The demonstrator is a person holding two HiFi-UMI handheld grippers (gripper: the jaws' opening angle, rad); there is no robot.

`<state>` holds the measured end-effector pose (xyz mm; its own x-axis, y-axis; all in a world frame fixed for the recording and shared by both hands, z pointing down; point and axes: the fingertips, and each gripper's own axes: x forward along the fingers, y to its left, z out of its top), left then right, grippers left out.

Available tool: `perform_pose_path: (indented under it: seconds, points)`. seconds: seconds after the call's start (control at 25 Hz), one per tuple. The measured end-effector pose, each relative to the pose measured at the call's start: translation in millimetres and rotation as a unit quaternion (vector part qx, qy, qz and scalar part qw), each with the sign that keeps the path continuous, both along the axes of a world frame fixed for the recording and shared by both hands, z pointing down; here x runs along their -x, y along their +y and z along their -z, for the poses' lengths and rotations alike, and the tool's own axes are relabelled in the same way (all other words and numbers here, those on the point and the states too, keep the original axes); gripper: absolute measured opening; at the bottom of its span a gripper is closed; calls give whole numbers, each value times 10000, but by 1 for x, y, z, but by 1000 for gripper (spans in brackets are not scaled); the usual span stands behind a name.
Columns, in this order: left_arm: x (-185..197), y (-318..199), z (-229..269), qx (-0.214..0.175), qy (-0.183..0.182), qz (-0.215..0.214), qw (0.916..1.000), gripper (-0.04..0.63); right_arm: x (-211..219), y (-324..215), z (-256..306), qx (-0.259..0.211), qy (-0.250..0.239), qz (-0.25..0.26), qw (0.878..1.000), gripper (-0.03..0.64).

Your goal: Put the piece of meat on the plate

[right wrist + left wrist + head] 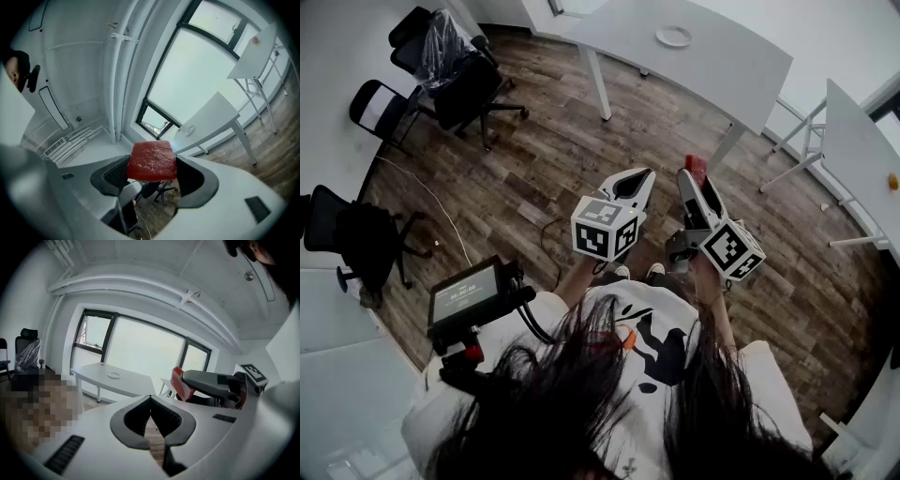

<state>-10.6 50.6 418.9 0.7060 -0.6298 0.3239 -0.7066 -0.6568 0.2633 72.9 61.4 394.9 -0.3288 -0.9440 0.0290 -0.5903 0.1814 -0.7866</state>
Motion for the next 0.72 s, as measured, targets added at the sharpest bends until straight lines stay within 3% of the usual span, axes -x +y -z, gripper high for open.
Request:
perform_pose_path:
  seconds: [0.72]
  points:
    - [-1, -1, -2, 42, -52, 5, 10000, 5, 2, -3, -5, 83, -50, 86, 9999, 293]
